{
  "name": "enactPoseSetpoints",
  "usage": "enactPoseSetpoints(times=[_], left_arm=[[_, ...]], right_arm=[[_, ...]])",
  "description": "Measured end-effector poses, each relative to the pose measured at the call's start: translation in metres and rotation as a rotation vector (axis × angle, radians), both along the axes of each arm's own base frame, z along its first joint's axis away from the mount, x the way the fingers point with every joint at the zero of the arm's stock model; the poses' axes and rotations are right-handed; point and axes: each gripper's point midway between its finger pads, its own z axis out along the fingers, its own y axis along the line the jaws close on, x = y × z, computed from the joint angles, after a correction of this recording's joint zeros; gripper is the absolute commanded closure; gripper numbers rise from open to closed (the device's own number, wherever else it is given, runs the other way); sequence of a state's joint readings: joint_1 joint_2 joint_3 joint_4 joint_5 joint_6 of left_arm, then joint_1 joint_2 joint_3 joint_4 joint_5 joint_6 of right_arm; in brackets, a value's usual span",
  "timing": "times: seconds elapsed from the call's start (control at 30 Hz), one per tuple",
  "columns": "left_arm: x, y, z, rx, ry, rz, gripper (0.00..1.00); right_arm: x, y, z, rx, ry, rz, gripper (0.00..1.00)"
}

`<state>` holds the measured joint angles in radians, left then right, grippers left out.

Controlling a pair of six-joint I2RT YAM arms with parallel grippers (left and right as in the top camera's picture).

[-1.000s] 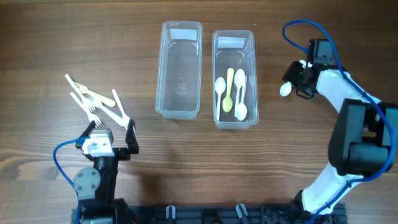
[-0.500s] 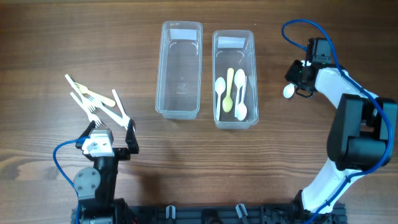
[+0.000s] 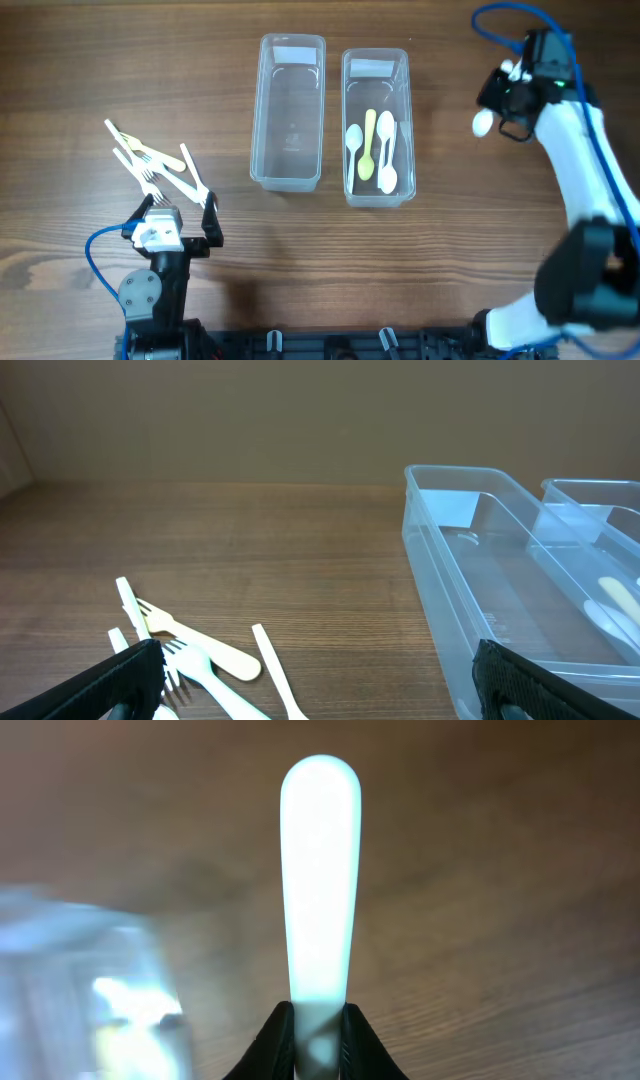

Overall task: Pack container
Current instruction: 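Place the last white spoon into the right container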

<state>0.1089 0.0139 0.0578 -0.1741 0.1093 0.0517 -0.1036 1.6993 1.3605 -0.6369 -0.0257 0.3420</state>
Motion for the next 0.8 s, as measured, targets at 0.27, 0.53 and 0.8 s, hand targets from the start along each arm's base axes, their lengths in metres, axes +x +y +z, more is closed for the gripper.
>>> enactPoseSetpoints(times=[0.27,0.53,0.8], left_arm=[[0.0,0.0,0.0,0.0,0.0,0.0,0.0],[0.0,0.0,0.0,0.0,0.0,0.0,0.0],[0.0,0.0,0.0,0.0,0.0,0.0,0.0]], right_arm=[[-0.018,0.139,0.04,0.109,-0.084,0.404,0.96],[-0.035,0.19,0.017,0.083,-0.027,0.511,0.3],[-0.021,0.154,0.017,-0.035,-0.044,0.397,0.0]])
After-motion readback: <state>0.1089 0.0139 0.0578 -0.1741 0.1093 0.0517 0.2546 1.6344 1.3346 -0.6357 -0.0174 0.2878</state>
